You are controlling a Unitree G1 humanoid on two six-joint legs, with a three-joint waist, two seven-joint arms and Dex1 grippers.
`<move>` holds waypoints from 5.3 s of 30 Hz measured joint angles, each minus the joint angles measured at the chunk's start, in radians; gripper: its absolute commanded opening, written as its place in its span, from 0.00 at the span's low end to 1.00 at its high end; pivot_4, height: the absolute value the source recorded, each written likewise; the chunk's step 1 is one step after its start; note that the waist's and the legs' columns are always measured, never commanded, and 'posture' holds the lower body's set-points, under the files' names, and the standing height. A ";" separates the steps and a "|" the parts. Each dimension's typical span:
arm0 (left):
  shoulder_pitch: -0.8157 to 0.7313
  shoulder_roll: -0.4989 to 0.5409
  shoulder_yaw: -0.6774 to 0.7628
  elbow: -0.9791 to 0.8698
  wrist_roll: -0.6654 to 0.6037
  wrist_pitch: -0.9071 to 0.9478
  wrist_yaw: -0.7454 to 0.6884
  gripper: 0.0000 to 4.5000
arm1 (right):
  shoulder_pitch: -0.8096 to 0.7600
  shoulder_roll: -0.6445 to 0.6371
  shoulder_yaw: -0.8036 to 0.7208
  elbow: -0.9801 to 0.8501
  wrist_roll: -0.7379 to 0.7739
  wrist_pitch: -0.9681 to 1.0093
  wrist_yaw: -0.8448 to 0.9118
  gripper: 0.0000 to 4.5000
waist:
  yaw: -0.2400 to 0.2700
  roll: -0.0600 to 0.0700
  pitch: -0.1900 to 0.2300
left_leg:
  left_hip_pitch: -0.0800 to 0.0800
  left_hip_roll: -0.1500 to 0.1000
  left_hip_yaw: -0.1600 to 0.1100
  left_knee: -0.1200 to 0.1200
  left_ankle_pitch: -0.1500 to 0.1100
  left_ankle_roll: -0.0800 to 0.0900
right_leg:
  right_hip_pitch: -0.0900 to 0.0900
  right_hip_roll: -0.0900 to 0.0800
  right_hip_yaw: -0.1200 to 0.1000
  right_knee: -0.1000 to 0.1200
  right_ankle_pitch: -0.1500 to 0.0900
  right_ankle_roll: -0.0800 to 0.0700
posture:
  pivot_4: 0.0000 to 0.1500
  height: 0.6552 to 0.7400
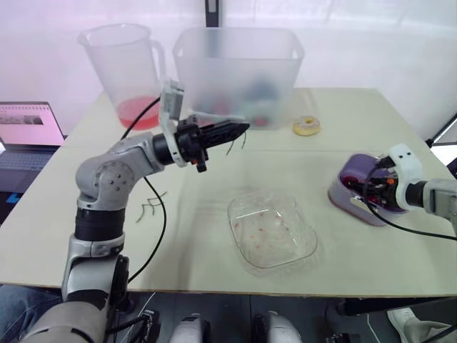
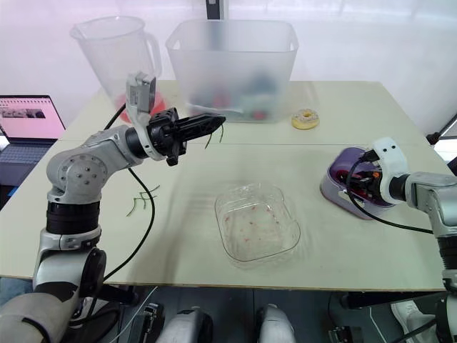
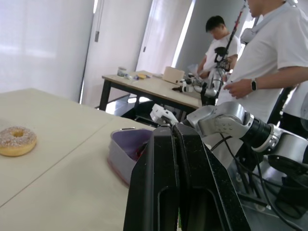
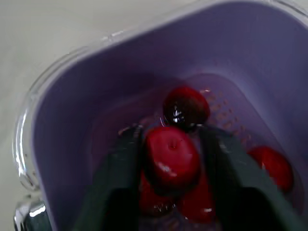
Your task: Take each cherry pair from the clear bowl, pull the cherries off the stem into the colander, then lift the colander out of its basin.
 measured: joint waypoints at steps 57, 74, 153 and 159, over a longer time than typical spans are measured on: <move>0.389 0.260 0.432 0.312 0.152 -0.089 0.285 0.99 | -0.263 0.129 -0.033 -0.523 0.535 0.179 0.196 1.00 | 0.002 -0.001 0.000 | 0.000 0.000 -0.002 0.000 0.000 0.000 | 0.000 -0.001 0.000 0.000 0.000 0.000 | 1.00 0.39; 0.143 0.335 -0.045 -0.062 0.144 -0.091 -0.190 0.99 | 0.063 -0.311 -0.117 -0.383 0.221 0.112 0.315 1.00 | -0.002 0.001 0.000 | 0.001 0.002 0.001 -0.003 0.000 0.000 | -0.001 0.001 0.000 0.000 0.000 0.000 | 1.00 0.39; 0.407 0.239 -0.023 -0.321 0.186 -0.393 -0.133 1.00 | -0.230 -0.304 0.344 -0.380 -0.292 0.323 0.574 0.05 | 0.000 0.002 0.000 | 0.000 0.001 -0.001 0.000 0.000 0.000 | 0.000 0.001 0.000 -0.001 0.000 0.000 | 1.00 0.39; 0.392 0.217 -0.041 -0.295 0.203 -0.410 -0.145 1.00 | -0.241 -0.348 0.322 -0.397 -0.264 0.338 0.566 0.05 | 0.000 0.002 0.000 | 0.000 0.001 0.000 0.000 0.000 0.000 | 0.000 0.000 0.000 -0.001 0.000 0.000 | 1.00 0.39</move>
